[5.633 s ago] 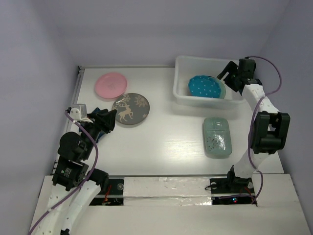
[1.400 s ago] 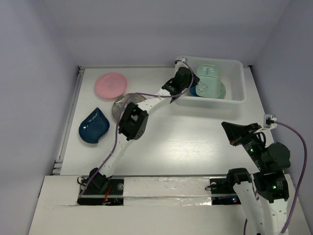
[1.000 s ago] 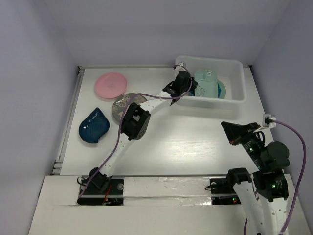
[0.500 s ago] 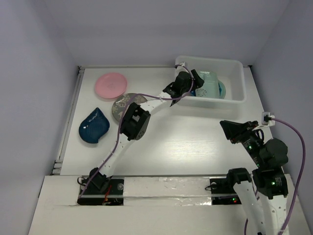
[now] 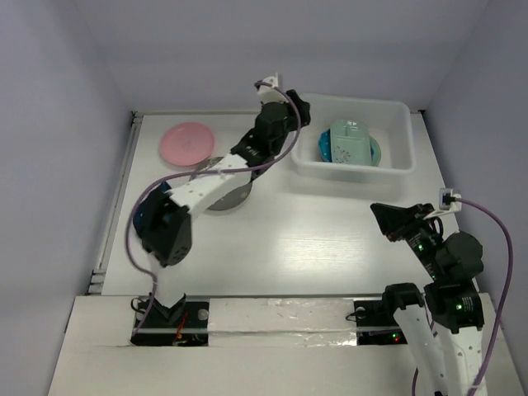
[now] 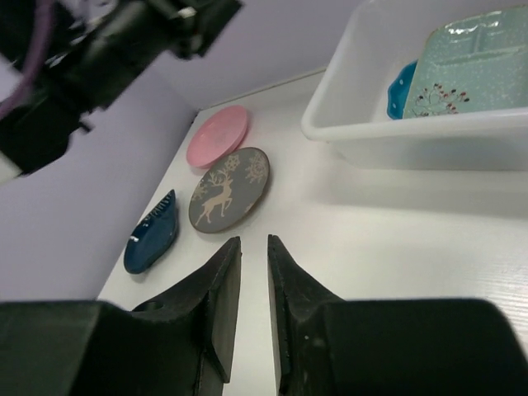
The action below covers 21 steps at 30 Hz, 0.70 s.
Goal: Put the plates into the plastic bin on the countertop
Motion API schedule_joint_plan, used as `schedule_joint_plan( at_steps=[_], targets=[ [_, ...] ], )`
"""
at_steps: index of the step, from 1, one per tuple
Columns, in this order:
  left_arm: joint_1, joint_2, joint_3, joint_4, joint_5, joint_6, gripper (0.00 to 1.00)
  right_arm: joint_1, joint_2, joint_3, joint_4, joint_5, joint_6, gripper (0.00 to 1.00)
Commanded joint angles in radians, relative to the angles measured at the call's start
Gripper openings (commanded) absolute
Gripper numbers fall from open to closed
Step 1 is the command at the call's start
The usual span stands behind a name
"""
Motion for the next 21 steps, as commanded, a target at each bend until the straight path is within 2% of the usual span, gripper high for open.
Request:
schedule_joint_plan(
  at_steps=[1, 2, 3, 4, 5, 6, 7, 10, 12, 14, 15, 19, 21],
  targets=[
    [0.013, -0.194, -0.287, 0.119, -0.112, 0.042, 0.40, 0.000, 0.009, -0.010, 0.058, -0.013, -0.005, 0.24],
    [0.013, -0.292, -0.372, 0.151, -0.135, 0.032, 0.32, 0.000, 0.009, -0.011, 0.058, -0.016, -0.006, 0.22],
    [0.025, -0.337, -0.449, 0.160, -0.141, -0.020, 0.17, 0.000, 0.007, -0.019, 0.060, -0.019, -0.009, 0.16],
    [0.036, -0.386, -0.608, 0.167, -0.140, -0.056, 0.09, 0.000, 0.006, -0.025, 0.065, -0.030, -0.009, 0.14],
    [0.060, -0.476, -0.687, 0.177, -0.128, -0.088, 0.03, 0.000, 0.006, -0.033, 0.068, -0.039, -0.011, 0.14],
    [0.074, -0.519, -0.756, 0.173, -0.126, -0.158, 0.00, 0.000, 0.007, -0.041, 0.078, -0.050, -0.012, 0.14],
    [0.085, -0.567, -0.893, 0.167, -0.131, -0.192, 0.00, 0.000, 0.009, -0.056, 0.080, -0.059, -0.013, 0.14],
    [0.111, -0.742, -1.120, 0.124, -0.161, -0.310, 0.00, 0.000, 0.015, -0.080, 0.092, -0.082, -0.013, 0.16],
    [0.135, -0.861, -1.204, 0.047, -0.210, -0.372, 0.00, 0.000, 0.015, -0.088, 0.097, -0.090, -0.011, 0.19],
    [0.136, -0.975, -1.308, -0.014, -0.261, -0.451, 0.04, 0.000, 0.016, -0.094, 0.103, -0.096, -0.013, 0.21],
    [0.146, -1.033, -1.362, -0.043, -0.284, -0.496, 0.14, 0.000, 0.019, -0.099, 0.108, -0.099, -0.009, 0.23],
    [0.172, -1.093, -1.436, -0.094, -0.319, -0.556, 0.40, 0.000, 0.026, -0.107, 0.117, -0.116, -0.002, 0.25],
    [0.201, -1.083, -1.447, -0.085, -0.301, -0.558, 0.44, 0.000, 0.026, -0.111, 0.121, -0.122, 0.006, 0.25]
  ],
)
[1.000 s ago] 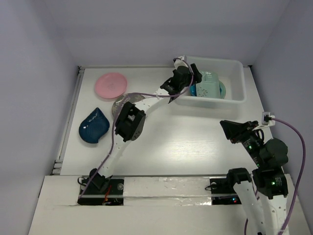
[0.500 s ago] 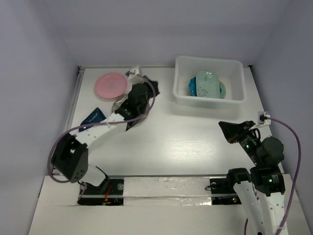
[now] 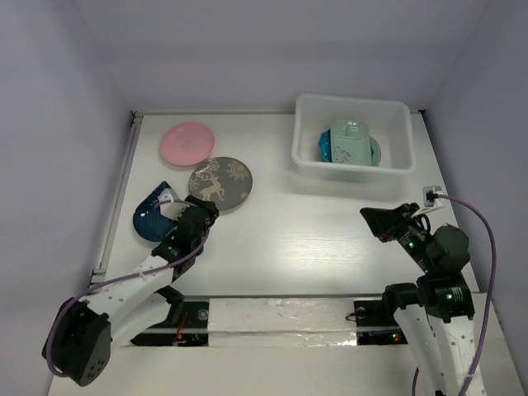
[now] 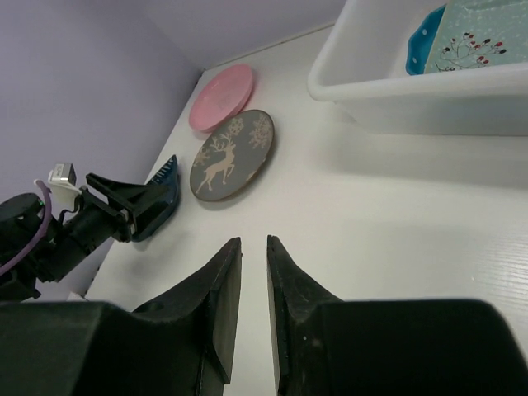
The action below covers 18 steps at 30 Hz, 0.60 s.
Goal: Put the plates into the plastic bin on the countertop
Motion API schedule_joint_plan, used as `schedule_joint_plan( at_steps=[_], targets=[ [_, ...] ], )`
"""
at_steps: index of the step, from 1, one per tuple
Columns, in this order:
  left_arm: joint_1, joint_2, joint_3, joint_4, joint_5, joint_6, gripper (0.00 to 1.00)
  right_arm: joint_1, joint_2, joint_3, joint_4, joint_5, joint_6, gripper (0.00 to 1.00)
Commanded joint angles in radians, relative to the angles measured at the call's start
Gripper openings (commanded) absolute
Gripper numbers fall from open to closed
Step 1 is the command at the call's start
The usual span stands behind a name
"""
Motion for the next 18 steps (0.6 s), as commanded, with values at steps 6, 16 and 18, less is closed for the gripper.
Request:
schedule_joint_plan(
  at_steps=[6, 16, 18],
  targets=[
    [0.132, 0.236, 0.050, 0.034, 0.106, -0.084, 0.44, 0.000, 0.016, 0.001, 0.080, -0.035, 0.008, 0.25],
    [0.186, 0.431, 0.110, 0.172, 0.212, -0.100, 0.53, 0.000, 0.029, 0.000, 0.081, -0.035, -0.001, 0.25],
    [0.186, 0.449, 0.121, 0.175, 0.218, -0.095, 0.53, 0.000, 0.034, -0.002, 0.088, -0.041, -0.001, 0.25]
  ],
)
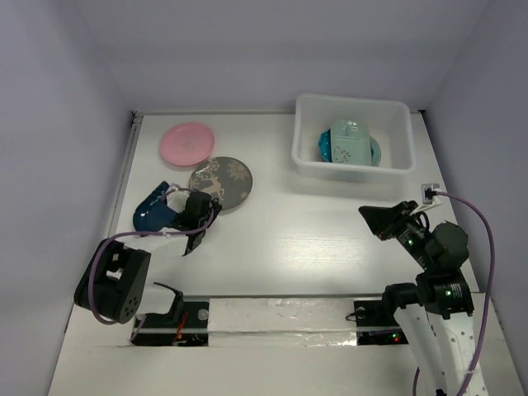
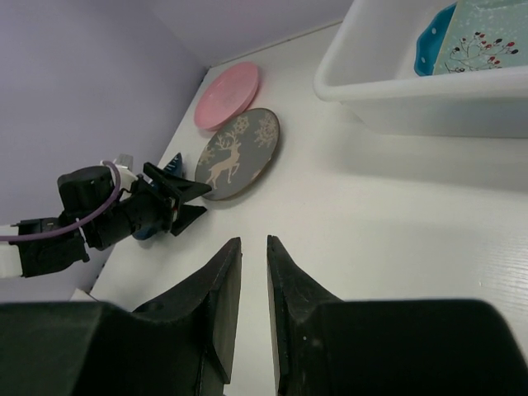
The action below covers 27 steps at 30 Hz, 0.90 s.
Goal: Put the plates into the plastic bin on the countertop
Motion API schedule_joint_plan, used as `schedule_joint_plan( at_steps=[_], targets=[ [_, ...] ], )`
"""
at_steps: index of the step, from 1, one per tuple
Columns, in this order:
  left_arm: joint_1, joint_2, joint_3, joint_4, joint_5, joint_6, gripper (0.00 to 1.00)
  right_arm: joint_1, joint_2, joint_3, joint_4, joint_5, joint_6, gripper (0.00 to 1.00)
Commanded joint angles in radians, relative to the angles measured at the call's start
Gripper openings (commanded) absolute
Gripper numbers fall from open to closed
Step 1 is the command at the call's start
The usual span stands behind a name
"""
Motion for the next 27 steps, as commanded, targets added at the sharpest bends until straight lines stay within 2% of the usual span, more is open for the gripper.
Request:
schedule_joint_plan(
  at_steps=[1, 8, 15, 18, 19, 23, 27],
  targets=[
    [0.007, 0.028, 0.041, 0.053, 0.028, -0.006, 0.53, 0.000, 0.016, -0.001, 0.067, -0.024, -0.007, 0.25],
    [0.016, 0.101, 0.129, -0.013, 0.051, 0.032, 0.49, 0.000, 0.040, 0.001, 0.103, -0.046, 0.004, 0.25],
    [0.016, 0.151, 0.172, -0.010, 0.106, 0.052, 0.42, 0.000, 0.050, 0.004, 0.125, -0.056, 0.011, 0.25],
    [0.016, 0.161, 0.158, 0.032, 0.166, 0.043, 0.32, 0.000, 0.053, 0.016, 0.122, -0.056, 0.007, 0.25],
    [0.016, 0.164, 0.149, 0.048, 0.181, 0.036, 0.22, 0.000, 0.054, 0.021, 0.114, -0.056, 0.004, 0.25],
    [0.016, 0.213, 0.100, 0.126, 0.263, 0.015, 0.01, 0.000, 0.053, 0.033, 0.108, -0.055, 0.002, 0.25],
    [0.002, 0.235, 0.071, 0.169, 0.291, 0.020, 0.00, 0.000, 0.048, 0.036, 0.103, -0.053, 0.004, 0.25]
  ],
)
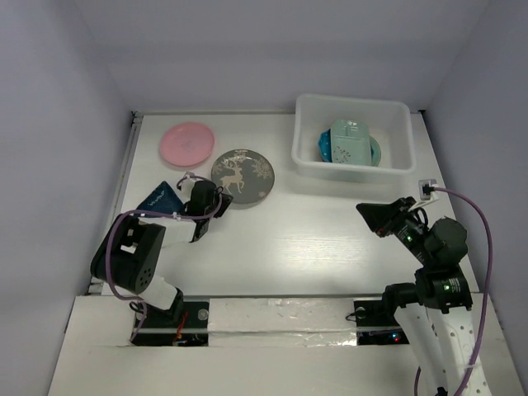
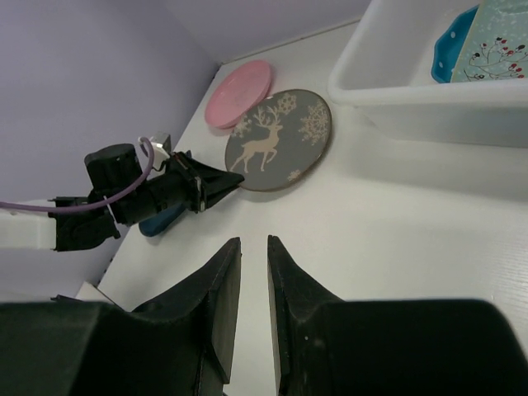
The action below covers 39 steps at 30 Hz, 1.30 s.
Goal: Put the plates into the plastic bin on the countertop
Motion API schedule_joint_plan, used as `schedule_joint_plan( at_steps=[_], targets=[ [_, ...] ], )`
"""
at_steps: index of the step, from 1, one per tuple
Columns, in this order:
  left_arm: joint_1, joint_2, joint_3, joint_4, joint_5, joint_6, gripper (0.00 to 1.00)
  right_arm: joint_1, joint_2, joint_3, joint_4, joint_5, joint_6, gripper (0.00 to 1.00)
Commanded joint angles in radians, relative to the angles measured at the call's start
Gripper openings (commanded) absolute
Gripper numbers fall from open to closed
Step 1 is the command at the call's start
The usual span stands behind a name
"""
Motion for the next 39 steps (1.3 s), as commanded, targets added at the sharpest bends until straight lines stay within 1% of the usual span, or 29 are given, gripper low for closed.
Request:
schedule_joint_plan(
  at_steps=[1, 5, 12, 14, 15, 16, 17, 19, 24, 30, 36, 39],
  targets=[
    [-0.028, 0.031, -0.051, -0.012, 0.053, 0.040, 0.00, 0.000, -0.003, 0.036, 0.042, -0.012, 0.001, 0.25],
    [-0.062, 0.014, -0.061, -0.023, 0.064, 0.055, 0.00, 0.000, -0.009, 0.036, 0.039, -0.009, 0.004, 0.25],
    [-0.062, -0.013, -0.082, -0.053, 0.114, 0.075, 0.00, 0.000, -0.028, 0.045, 0.022, -0.003, 0.009, 0.25],
    [-0.062, -0.009, -0.088, -0.049, 0.120, 0.076, 0.07, 0.000, -0.029, 0.045, 0.020, -0.003, 0.010, 0.25],
    [-0.062, -0.009, -0.091, -0.044, 0.120, 0.082, 0.13, 0.000, -0.029, 0.045, 0.022, -0.001, 0.010, 0.25],
    [-0.062, -0.007, -0.091, -0.043, 0.120, 0.087, 0.24, 0.000, -0.029, 0.044, 0.023, -0.001, 0.010, 0.25],
    [-0.062, -0.006, -0.091, -0.044, 0.120, 0.090, 0.28, 0.000, -0.029, 0.042, 0.025, -0.001, 0.012, 0.25],
    [-0.062, -0.006, -0.090, -0.046, 0.114, 0.092, 0.31, 0.000, -0.028, 0.036, 0.029, -0.001, 0.013, 0.25],
    [-0.062, 0.008, -0.070, -0.043, 0.068, 0.084, 0.32, 0.000, -0.029, 0.026, 0.034, -0.001, 0.015, 0.25],
    [-0.062, 0.112, -0.084, 0.092, 0.107, 0.020, 0.31, 0.000, -0.023, 0.016, 0.045, -0.001, 0.015, 0.25],
    [-0.062, 0.165, -0.139, 0.216, 0.062, -0.049, 0.27, 0.000, -0.035, 0.013, 0.026, 0.008, 0.009, 0.25],
    [-0.062, 0.180, -0.151, 0.255, 0.045, -0.060, 0.23, 0.000, -0.035, 0.013, 0.028, 0.006, 0.012, 0.25]
  ],
)
